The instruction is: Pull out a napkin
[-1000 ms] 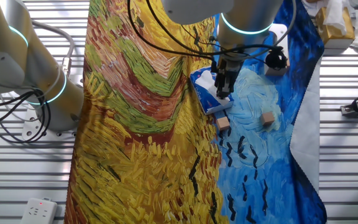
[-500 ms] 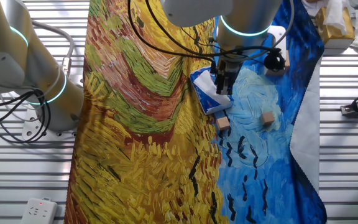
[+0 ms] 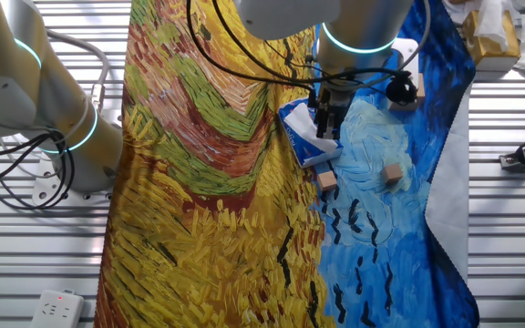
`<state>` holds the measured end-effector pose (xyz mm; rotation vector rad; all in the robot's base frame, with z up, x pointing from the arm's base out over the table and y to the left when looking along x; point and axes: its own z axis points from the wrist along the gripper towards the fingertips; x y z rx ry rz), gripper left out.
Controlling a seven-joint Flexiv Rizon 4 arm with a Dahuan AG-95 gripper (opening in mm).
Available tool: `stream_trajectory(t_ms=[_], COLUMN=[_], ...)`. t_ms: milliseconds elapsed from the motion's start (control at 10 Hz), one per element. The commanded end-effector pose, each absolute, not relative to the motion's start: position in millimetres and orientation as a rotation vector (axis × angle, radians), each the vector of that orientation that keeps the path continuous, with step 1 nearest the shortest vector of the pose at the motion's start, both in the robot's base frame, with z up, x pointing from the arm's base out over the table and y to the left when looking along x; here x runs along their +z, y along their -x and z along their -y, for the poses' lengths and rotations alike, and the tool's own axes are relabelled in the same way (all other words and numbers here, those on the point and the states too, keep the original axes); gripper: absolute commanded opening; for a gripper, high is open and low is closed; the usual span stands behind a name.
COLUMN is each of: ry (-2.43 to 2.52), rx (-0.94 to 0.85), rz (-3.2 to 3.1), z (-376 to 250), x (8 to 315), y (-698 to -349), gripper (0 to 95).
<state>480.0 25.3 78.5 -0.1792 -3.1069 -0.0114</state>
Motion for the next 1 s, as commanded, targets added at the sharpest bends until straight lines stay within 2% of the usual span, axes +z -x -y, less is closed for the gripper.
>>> stream_trajectory(t_ms=[100, 1000], ry=[0.178, 0.175], rx=[-0.018, -0.052], rz=[3.098, 3.048], z=[-25.2, -24.0], x=[88.7, 128.1], y=[-481.9, -485.4], gripper=[0.0, 0.0])
